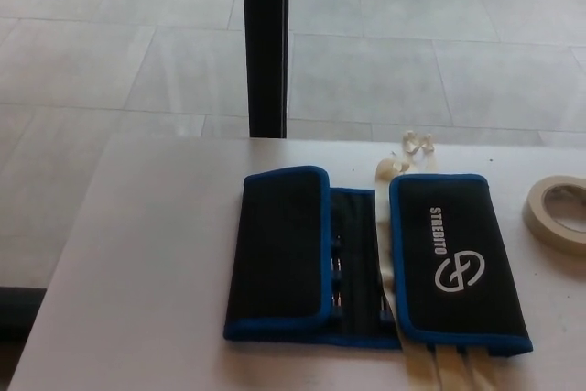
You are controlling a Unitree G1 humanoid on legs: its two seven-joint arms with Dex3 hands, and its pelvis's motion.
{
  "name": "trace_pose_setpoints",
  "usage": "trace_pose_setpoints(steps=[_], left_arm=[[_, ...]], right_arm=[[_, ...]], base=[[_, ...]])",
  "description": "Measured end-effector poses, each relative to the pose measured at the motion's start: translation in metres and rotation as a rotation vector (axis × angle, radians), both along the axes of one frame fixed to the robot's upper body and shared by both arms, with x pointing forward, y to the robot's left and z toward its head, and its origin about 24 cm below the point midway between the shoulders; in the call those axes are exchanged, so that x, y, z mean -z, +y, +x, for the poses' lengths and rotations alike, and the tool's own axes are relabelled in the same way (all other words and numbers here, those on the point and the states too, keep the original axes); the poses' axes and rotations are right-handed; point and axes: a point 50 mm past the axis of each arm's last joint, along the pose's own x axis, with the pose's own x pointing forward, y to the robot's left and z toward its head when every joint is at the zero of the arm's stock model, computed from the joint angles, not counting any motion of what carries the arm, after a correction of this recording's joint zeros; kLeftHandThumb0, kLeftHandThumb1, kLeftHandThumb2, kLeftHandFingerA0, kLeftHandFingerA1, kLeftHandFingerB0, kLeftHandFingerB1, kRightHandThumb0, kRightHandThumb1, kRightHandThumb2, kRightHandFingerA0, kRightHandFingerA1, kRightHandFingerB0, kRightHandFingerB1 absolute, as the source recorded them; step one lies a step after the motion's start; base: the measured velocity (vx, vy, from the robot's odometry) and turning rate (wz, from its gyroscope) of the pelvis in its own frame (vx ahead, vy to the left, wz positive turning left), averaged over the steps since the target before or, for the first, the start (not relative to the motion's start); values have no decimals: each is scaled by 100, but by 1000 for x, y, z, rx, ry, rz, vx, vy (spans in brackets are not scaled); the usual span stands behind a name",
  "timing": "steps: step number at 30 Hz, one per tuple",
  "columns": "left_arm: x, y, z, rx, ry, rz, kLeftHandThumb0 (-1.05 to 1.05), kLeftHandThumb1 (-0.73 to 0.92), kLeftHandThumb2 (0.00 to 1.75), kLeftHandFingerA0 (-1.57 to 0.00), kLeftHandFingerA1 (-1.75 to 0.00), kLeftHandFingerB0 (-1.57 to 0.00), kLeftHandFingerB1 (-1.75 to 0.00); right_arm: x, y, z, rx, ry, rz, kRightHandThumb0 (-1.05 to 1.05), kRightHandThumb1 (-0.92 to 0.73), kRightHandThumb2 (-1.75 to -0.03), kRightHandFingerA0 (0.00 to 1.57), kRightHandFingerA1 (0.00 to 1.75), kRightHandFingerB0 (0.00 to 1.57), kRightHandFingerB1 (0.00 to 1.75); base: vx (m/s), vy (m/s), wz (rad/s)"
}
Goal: The robot uses its right hand to lift an edge of the toolkit kept in middle of the desk and make one fold in it
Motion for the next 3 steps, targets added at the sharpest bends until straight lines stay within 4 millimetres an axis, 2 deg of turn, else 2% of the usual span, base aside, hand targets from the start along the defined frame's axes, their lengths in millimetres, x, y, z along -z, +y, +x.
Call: trace_pose_setpoints(steps=[1,2,3], left_arm=[[0,0,0,-3,-2,-1,-62,72,61,-67,-74,-60,-52],[0,0,0,-8,-7,-3,-61,72,62,-67,-70,-57,-48],[1,-1,0,-11,-10,-5,-61,72,62,-67,-70,-57,-48]], right_arm=[[7,2,-3,22,2,22,-64,-70,-59,56,105,18,67],[11,3,-5,34,5,35,-57,-68,-59,51,103,26,78],[14,4,-6,40,8,43,-57,-68,-59,51,103,26,78]], base=[[0,0,0],[0,0,0],[0,0,0]])
